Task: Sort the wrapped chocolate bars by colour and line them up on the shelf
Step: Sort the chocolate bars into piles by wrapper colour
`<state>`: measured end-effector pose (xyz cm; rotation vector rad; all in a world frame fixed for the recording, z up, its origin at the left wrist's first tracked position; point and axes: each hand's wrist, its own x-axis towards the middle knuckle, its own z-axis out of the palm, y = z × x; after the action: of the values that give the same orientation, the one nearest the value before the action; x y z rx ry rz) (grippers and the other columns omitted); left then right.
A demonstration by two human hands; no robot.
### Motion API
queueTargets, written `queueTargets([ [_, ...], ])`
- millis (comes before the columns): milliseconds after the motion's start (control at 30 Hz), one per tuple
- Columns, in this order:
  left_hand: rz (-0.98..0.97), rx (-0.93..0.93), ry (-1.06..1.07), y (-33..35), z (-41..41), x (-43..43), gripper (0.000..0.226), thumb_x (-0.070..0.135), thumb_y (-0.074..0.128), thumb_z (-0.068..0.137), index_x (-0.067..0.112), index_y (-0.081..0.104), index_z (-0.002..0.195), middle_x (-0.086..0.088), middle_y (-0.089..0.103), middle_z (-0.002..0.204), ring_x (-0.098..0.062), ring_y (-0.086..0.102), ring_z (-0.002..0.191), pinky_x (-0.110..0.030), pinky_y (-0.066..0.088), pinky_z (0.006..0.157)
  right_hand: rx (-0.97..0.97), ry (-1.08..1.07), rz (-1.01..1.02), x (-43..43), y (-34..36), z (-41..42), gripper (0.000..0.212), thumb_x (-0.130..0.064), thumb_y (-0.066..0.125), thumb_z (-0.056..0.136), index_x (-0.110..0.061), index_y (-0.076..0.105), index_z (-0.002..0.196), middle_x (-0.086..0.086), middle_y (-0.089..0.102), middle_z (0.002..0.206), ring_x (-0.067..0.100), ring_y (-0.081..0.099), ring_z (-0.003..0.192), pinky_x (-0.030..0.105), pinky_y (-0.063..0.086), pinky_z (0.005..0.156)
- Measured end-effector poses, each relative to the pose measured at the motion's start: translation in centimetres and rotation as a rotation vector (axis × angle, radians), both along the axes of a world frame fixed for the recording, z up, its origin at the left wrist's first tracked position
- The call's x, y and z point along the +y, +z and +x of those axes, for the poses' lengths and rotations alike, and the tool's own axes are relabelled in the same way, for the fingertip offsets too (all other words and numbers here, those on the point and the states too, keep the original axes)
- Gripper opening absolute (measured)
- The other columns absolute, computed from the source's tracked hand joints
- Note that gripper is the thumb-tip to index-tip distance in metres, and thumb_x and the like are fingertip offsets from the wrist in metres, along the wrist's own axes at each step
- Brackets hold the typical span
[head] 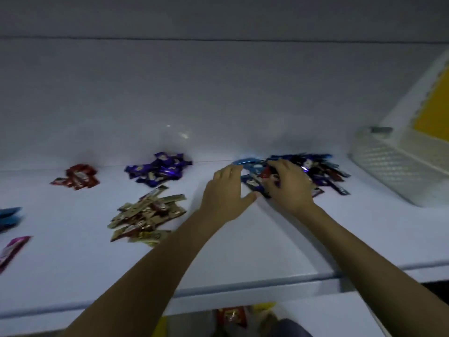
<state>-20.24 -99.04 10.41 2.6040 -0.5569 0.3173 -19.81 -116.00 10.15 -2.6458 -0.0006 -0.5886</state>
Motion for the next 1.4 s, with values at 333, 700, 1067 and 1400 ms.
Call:
queueTargets([
  [333,0.137,0.144,-0.029,-2.4,3.5,-8.2,0.107,0.084,0.045,0.071,0.027,0.009,0.153,-0.004,0.004,0.161,-0.024,0.001,0.148,-0.054,0.002,0.116,0.113,-0.333,0.171,-9.8,-1.8,2.2,0.047,-0.044,0.037,0.097,-0.023,0.044,0.138,0.010,0.047,0.140,0.030,0.040,0.129,0.048,0.025,0.106],
  [700,0.254,0.140,-0.282,-0.9,8.1,-16.1,0.099,0.055,0.068,0.077,0.037,0.006,0.152,-0.003,0.010,0.161,-0.032,0.014,0.144,-0.056,0.024,0.112,-0.033,-0.320,0.416,-10.8,-1.7,3.0,0.035,-0.019,0.034,0.098,-0.015,0.054,0.127,0.008,0.060,0.125,0.028,0.055,0.112,0.039,0.036,0.101],
  [1067,-0.008,-0.080,-0.168,-2.1,9.6,-16.2,0.037,0.041,0.067,0.082,0.022,0.065,0.114,-0.008,0.060,0.115,-0.025,0.058,0.101,-0.034,0.046,0.081,-0.118,-0.310,0.403,-10.9,-2.1,3.2,0.034,-0.014,0.037,0.096,-0.008,0.058,0.123,0.012,0.059,0.121,0.027,0.054,0.110,0.033,0.038,0.092],
  [1400,-0.615,0.170,0.022,0.0,8.9,-15.0,0.007,0.011,0.072,0.079,0.017,0.069,0.081,0.006,0.064,0.072,0.000,0.058,0.062,-0.017,0.047,0.061,-0.156,-0.300,0.223,-10.6,-2.6,3.6,0.046,-0.028,0.029,0.093,-0.011,0.061,0.121,0.011,0.065,0.114,0.028,0.057,0.107,0.039,0.038,0.098],
])
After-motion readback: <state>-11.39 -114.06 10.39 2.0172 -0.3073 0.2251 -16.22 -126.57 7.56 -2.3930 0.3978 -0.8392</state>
